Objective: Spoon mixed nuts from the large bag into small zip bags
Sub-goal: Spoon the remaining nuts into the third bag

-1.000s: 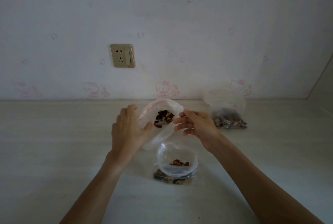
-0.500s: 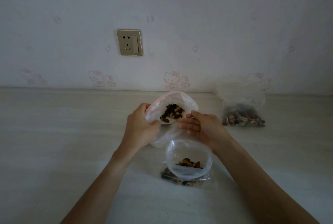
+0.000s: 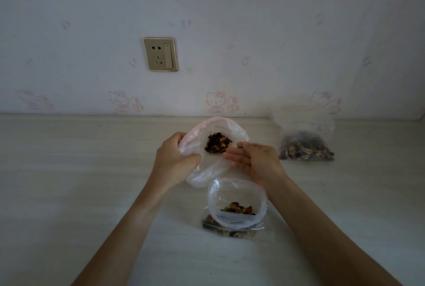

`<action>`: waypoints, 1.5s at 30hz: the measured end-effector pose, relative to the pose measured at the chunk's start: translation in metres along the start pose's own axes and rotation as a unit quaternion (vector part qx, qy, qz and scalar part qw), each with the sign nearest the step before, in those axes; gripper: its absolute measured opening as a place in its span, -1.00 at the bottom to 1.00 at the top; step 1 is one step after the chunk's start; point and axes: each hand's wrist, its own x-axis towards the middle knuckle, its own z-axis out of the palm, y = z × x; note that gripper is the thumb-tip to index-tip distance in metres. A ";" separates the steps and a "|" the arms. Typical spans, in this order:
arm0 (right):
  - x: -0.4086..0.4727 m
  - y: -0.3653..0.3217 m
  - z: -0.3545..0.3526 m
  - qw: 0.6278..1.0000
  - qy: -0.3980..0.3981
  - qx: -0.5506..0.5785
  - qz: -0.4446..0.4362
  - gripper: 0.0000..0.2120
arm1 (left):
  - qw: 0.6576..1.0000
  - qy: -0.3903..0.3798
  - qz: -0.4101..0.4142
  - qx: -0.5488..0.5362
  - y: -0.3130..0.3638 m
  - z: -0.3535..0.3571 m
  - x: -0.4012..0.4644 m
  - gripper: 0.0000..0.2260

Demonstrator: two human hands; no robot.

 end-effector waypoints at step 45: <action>-0.043 -0.040 -0.007 0.995 -0.032 -0.064 -0.066 -0.70 | 0.951 0.171 0.248 0.065 0.004 -0.013 -0.027 -0.70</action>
